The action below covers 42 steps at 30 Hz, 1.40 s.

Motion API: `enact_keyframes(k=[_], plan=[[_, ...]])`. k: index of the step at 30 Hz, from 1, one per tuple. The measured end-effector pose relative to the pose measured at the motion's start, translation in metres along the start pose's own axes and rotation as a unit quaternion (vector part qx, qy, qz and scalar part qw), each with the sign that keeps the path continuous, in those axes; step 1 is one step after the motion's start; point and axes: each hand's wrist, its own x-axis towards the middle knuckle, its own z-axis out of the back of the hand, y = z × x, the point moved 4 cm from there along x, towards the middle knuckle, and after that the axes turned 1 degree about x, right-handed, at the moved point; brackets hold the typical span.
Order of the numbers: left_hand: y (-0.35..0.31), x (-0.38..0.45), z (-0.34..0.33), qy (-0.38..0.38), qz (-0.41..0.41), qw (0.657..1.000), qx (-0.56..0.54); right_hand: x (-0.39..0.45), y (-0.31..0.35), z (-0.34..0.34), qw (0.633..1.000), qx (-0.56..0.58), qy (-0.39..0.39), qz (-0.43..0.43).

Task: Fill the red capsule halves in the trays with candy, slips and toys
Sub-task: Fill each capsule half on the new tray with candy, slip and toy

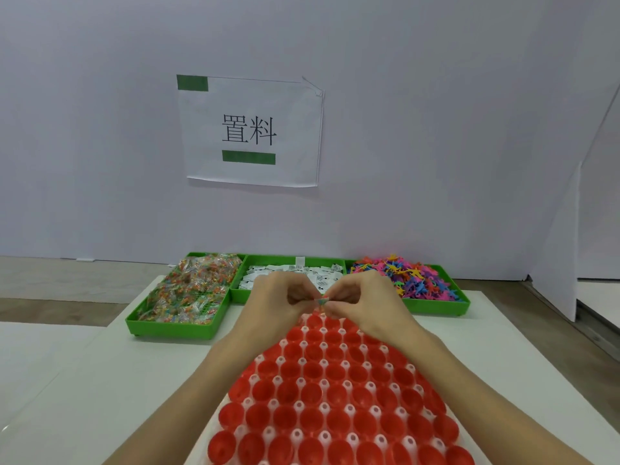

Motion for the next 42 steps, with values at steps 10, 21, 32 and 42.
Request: enact_keyframes(k=[10, 21, 32, 42], plan=[[0.036, 0.021, -0.021, 0.067, -0.038, 0.982, 0.171, 0.021, -0.028, -0.027, 0.996, -0.047, 0.049, -0.057], [0.037, 0.030, -0.029, 0.105, -0.088, 0.966, 0.220, 0.035, -0.026, -0.034, 0.988, -0.131, 0.070, -0.044], [0.027, 0.032, -0.027, 0.164, -0.115, 0.951, 0.235, 0.037, -0.018, -0.048, 0.972, -0.210, 0.096, -0.036], [0.028, 0.029, -0.025, 0.149, -0.109, 0.957, 0.226, 0.038, -0.015, -0.038, 0.973, -0.202, 0.112, -0.011]])
